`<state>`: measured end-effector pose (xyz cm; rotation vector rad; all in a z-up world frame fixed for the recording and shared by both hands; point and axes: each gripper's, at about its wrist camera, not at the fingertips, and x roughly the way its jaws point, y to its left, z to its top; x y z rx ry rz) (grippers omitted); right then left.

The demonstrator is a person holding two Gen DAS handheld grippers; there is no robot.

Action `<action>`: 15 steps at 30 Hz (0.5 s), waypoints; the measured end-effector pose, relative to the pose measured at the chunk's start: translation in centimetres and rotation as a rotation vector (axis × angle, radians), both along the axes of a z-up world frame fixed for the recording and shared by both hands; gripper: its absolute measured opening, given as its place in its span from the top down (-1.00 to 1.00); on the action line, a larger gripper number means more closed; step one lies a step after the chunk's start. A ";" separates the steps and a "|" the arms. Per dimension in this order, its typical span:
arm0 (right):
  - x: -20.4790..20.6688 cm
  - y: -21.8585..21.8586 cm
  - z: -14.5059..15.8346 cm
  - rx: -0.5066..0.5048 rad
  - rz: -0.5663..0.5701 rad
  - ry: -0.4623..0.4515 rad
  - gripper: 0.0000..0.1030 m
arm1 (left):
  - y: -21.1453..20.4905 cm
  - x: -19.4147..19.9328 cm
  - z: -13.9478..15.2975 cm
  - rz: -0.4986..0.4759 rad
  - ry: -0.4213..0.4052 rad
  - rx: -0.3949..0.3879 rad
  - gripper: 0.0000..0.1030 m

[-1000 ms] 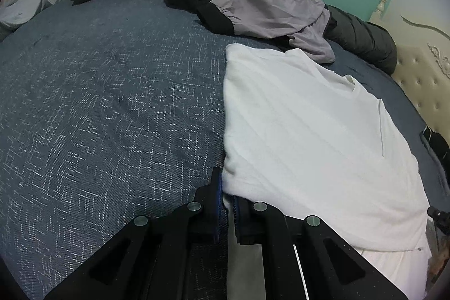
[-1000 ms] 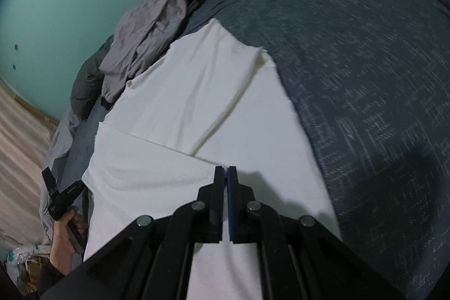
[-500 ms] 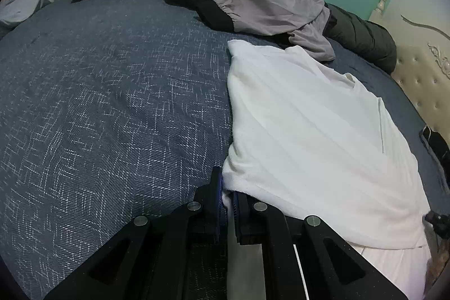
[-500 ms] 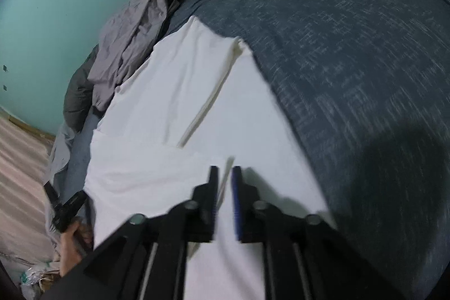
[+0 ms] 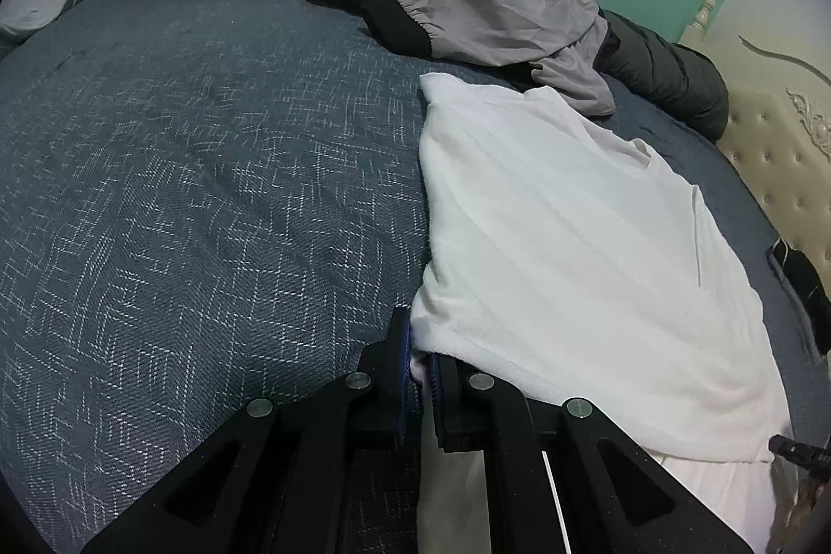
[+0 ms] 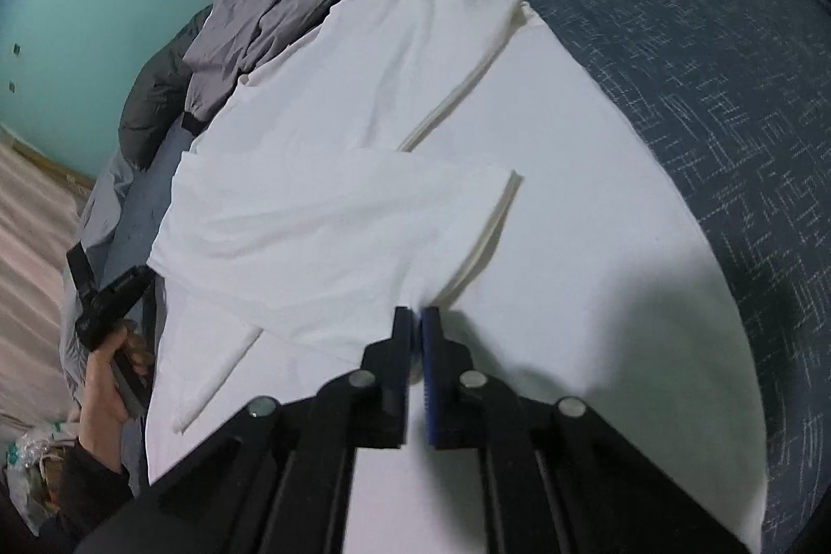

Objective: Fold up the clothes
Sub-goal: 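Adjust the folded sleeve with the right gripper while the left gripper holds the shirt edge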

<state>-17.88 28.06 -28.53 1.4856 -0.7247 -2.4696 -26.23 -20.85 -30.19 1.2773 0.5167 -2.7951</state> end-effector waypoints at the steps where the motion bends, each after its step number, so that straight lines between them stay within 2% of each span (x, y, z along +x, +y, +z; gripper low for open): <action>1: 0.2 0.0 0.3 0.000 0.005 0.004 0.95 | 0.0 0.0 0.0 0.000 0.000 0.001 0.85; 6: 1.2 1.1 1.6 -0.051 -0.025 0.029 0.95 | 0.0 0.0 0.1 -0.004 -0.002 -0.006 0.85; 12: 1.9 1.2 -1.5 -0.072 -0.038 -0.058 0.96 | -0.2 0.0 0.0 -0.005 -0.002 0.009 0.85; 15: 2.0 1.1 -0.8 -0.072 -0.040 -0.062 0.93 | -0.2 0.0 0.0 -0.005 -0.002 0.008 0.85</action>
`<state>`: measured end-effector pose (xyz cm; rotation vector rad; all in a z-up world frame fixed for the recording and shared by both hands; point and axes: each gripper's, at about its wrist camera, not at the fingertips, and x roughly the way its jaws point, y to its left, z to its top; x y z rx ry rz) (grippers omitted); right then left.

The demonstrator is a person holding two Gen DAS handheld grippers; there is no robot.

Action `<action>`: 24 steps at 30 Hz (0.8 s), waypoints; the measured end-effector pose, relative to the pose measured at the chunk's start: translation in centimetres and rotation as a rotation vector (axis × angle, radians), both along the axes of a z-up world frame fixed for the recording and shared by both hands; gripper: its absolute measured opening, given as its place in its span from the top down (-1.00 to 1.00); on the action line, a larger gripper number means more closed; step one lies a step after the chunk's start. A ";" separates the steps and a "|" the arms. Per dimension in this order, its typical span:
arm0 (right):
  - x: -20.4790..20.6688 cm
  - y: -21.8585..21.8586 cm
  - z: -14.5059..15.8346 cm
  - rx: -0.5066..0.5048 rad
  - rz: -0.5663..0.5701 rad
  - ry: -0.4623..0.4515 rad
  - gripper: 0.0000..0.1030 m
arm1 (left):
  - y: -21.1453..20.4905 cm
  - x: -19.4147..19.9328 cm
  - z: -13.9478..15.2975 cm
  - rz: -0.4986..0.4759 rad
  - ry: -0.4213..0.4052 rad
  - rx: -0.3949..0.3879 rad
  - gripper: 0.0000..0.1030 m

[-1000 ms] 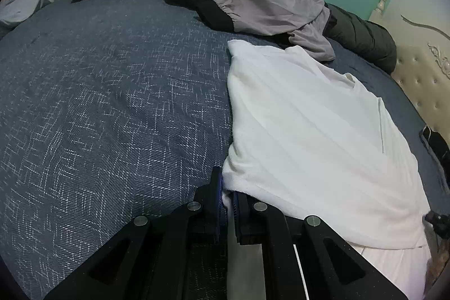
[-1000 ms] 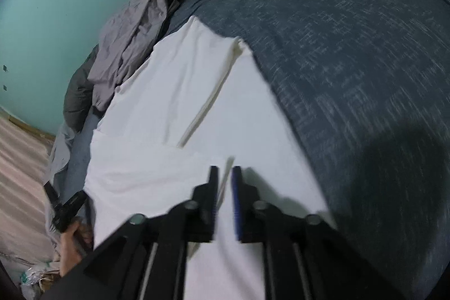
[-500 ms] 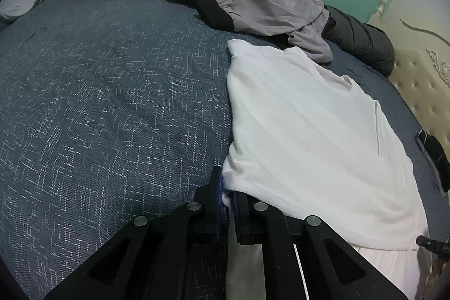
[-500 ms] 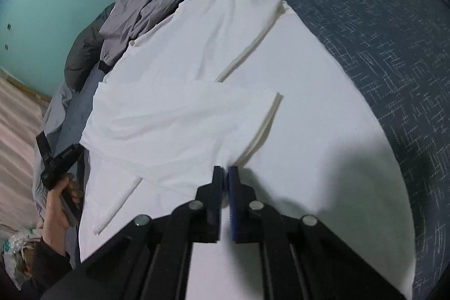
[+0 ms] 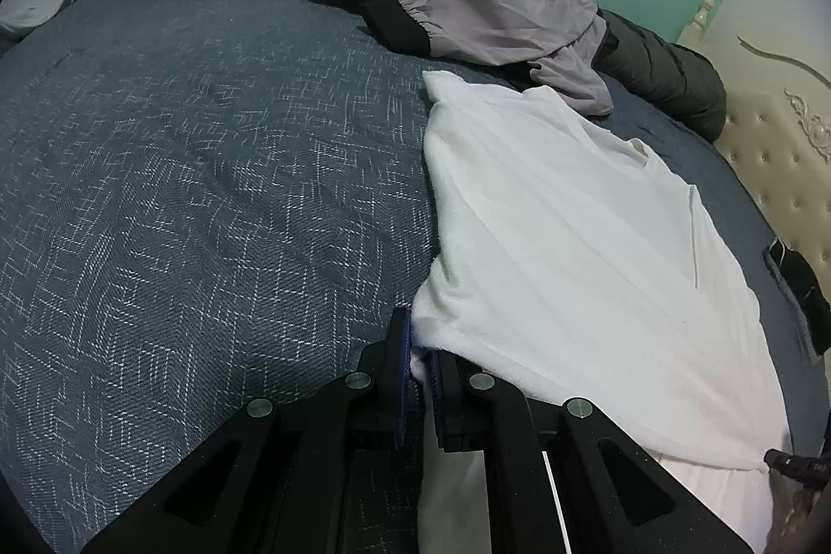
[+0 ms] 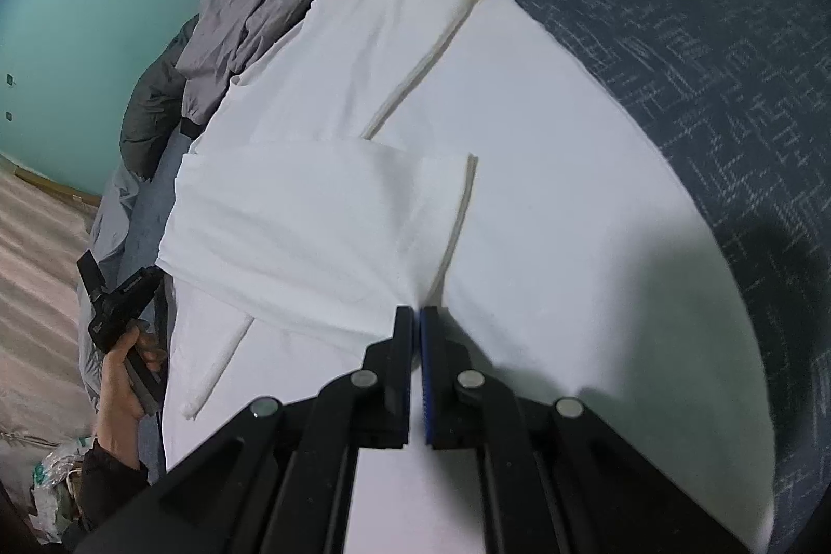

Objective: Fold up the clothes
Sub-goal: 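Open the right gripper and lift it off the folded sleeve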

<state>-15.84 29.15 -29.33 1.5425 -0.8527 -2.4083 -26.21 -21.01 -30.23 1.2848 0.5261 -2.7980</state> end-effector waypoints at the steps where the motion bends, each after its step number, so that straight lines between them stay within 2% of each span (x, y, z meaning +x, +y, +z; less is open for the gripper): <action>1: -0.2 0.1 0.4 -0.001 -0.008 0.004 0.91 | 0.0 0.0 0.0 0.000 0.000 -0.001 0.85; 3: -0.7 0.8 1.5 0.011 -0.032 0.040 0.87 | 0.0 0.0 0.0 0.001 0.000 0.002 0.85; 5: -1.3 1.5 2.4 0.025 -0.054 0.069 0.56 | -0.1 0.0 0.0 0.001 0.001 0.005 0.85; 6: -1.9 1.8 2.5 0.035 -0.062 0.069 0.34 | -0.1 0.0 0.0 0.001 0.001 0.006 0.85; 14: -6.1 1.3 0.6 0.098 -0.013 0.007 0.34 | 0.0 -0.1 -0.1 0.001 0.001 0.004 0.85; 15: -6.3 1.0 0.6 0.108 0.001 0.012 0.35 | 0.1 -0.1 -0.1 0.001 0.000 0.002 0.85; 18: -6.4 0.2 0.8 0.169 0.041 0.032 0.93 | 0.1 0.0 -0.1 -0.001 0.001 0.002 0.85; 24: -5.4 2.3 1.7 0.166 0.001 0.080 0.94 | 0.0 0.1 -0.1 0.001 0.001 0.006 0.84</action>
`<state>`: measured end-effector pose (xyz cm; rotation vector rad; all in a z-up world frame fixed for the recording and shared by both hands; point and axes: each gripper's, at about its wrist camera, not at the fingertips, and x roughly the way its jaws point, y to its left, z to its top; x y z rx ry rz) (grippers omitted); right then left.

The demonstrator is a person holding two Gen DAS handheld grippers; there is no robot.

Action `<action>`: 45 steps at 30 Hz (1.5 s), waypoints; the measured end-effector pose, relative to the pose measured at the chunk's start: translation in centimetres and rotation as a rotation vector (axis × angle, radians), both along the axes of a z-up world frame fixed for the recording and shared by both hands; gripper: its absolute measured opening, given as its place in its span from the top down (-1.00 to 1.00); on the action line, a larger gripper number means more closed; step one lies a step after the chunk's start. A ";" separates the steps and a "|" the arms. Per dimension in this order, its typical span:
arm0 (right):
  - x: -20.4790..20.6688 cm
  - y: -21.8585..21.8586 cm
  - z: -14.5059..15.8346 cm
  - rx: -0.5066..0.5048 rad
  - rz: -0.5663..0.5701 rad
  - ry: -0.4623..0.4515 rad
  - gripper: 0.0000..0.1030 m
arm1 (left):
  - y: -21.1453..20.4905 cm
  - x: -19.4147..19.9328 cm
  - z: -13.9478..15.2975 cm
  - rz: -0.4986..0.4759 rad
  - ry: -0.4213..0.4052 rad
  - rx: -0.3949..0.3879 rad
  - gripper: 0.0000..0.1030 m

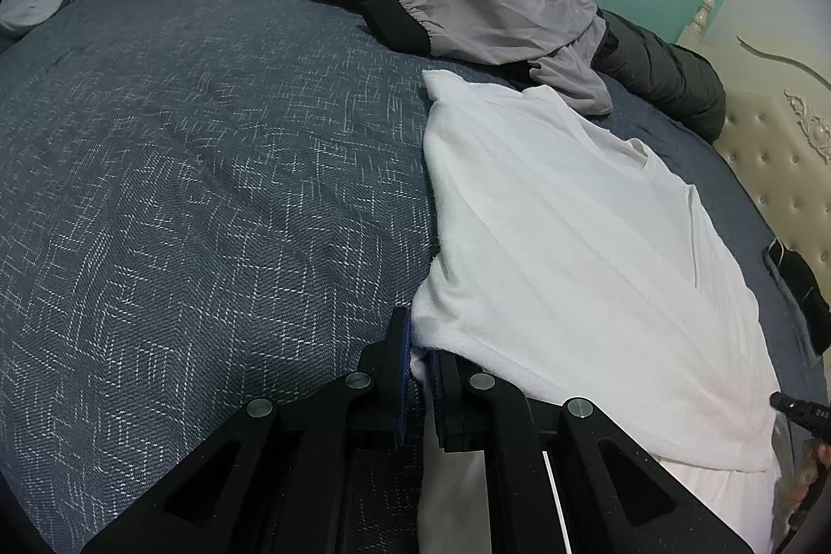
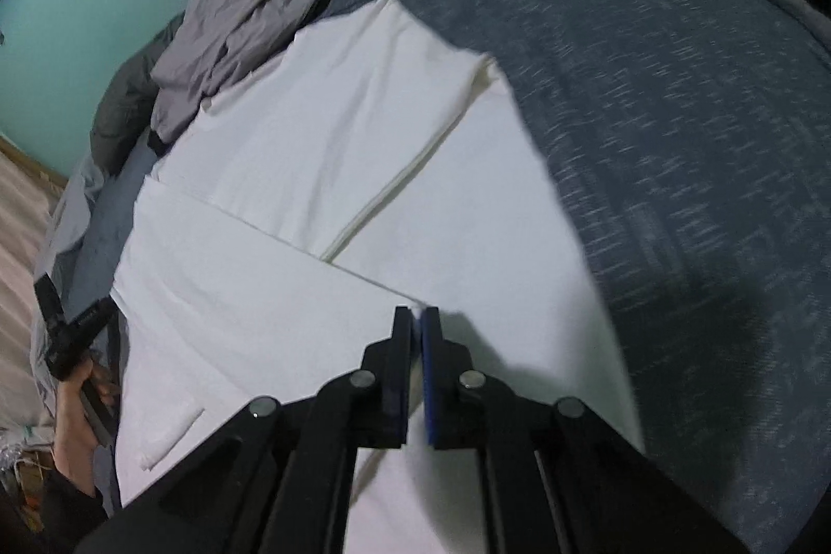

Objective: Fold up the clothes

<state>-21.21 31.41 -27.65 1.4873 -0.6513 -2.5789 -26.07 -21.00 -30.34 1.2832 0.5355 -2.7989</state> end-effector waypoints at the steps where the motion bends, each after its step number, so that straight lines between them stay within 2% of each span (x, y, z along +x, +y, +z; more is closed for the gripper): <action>1: 0.2 0.3 0.3 -0.003 -0.003 0.010 0.94 | 0.0 0.0 0.0 0.000 0.000 0.000 0.84; 4: 0.2 0.3 0.5 0.023 0.010 0.017 0.94 | 0.0 0.0 0.0 0.000 -0.001 -0.003 0.84; 10: -0.5 1.1 -1.4 -0.006 -0.017 -0.036 0.94 | -0.1 0.2 0.0 -0.002 -0.002 0.008 0.82; 16: -0.6 0.9 -1.3 0.010 0.001 -0.045 0.93 | -0.5 0.8 0.4 -0.002 -0.008 0.032 0.82; 21: -0.6 0.8 -1.0 0.034 0.009 -0.055 0.91 | -2.3 2.8 1.2 0.072 -0.021 0.084 0.82; 23: -0.5 1.2 -0.6 0.050 -0.025 -0.062 0.87 | -3.0 3.5 1.5 0.099 -0.003 0.114 0.81; 25: -0.4 1.7 0.0 0.070 -0.063 -0.063 0.87 | -3.0 3.3 1.8 0.096 0.015 0.102 0.81; 27: -0.7 1.6 1.4 0.085 -0.066 -0.027 0.86 | -2.8 2.6 1.8 0.084 0.021 0.110 0.77; 29: -1.8 0.7 2.8 0.100 -0.033 0.000 0.82 | -2.5 1.9 1.8 0.069 0.034 0.131 0.58; 31: -3.5 -0.8 4.1 0.100 0.016 0.017 0.60 | -2.2 1.3 1.7 0.057 0.038 0.136 0.47; 33: -6.1 -3.2 5.1 0.085 0.082 0.030 0.48 | -1.9 0.8 1.5 0.047 0.038 0.132 0.46; 41: -18.6 -18.2 8.1 0.027 0.421 0.107 0.48 | -1.6 0.2 0.5 0.037 0.021 0.113 0.47; 45: -23.8 -26.3 8.7 0.075 0.541 0.111 0.48 | -1.3 0.0 0.2 0.030 0.013 0.088 0.56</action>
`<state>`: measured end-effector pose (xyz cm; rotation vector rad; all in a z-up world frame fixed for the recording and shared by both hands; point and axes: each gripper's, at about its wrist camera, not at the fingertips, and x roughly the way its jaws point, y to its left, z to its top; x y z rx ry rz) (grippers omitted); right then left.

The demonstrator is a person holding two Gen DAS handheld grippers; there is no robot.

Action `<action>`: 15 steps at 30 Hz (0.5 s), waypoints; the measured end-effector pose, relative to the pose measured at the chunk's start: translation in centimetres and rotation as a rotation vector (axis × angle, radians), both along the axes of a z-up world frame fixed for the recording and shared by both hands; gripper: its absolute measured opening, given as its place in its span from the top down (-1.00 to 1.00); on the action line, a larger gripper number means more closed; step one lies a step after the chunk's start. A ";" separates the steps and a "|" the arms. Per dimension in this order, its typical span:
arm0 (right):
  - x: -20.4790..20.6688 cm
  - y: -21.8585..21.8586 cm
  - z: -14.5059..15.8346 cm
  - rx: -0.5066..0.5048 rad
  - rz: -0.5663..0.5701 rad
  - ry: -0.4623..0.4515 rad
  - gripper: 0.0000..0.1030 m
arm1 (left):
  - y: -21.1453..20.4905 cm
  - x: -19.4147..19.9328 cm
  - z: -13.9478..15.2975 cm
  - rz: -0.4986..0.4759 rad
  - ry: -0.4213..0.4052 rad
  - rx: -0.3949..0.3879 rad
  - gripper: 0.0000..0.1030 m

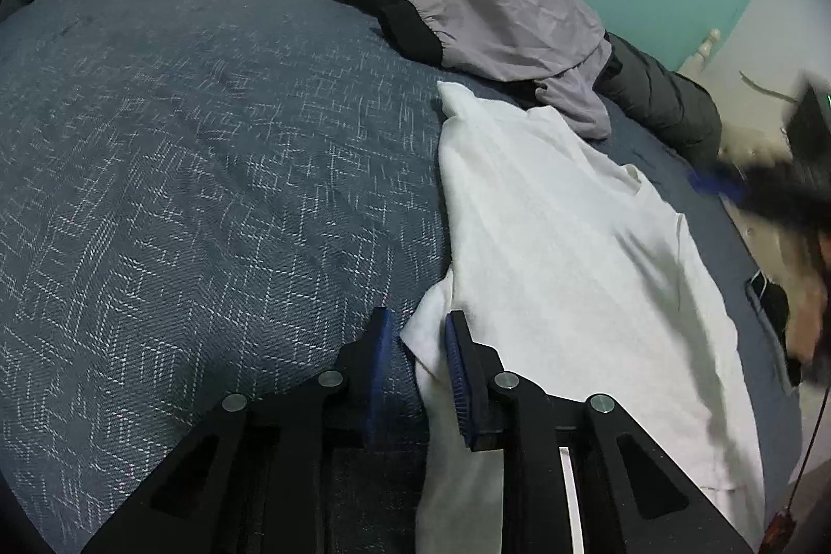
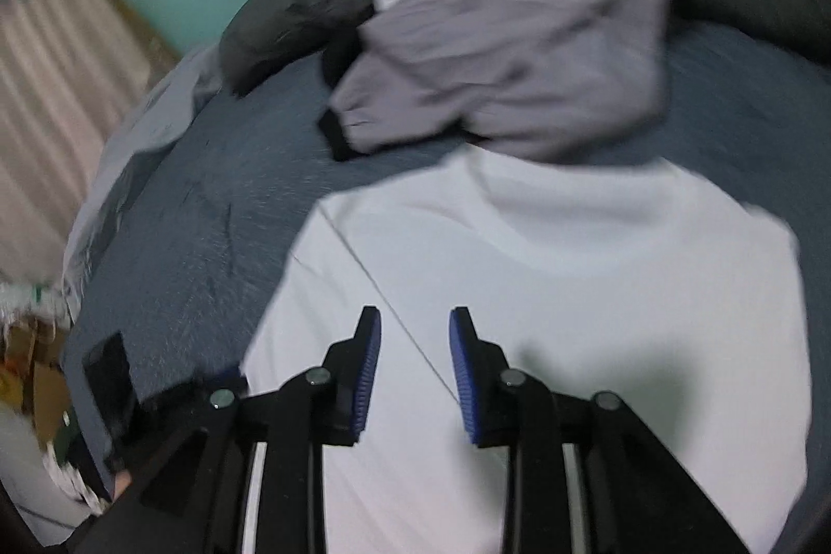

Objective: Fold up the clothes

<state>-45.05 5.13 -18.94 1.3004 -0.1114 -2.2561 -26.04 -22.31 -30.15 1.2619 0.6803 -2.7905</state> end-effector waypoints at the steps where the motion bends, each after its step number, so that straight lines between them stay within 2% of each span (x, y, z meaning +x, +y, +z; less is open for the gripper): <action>1: -0.8 -1.5 0.1 0.011 0.014 0.001 0.48 | 0.1 -0.1 -0.1 -0.001 -0.002 -0.001 0.57; 10: -7.9 -12.6 -2.5 0.056 0.154 -0.096 0.48 | 0.0 -0.2 -0.5 0.003 0.002 0.003 0.58; 15: -9.5 -16.7 -4.4 0.160 0.194 -0.130 0.48 | 0.0 -0.1 -0.5 0.003 0.002 0.005 0.59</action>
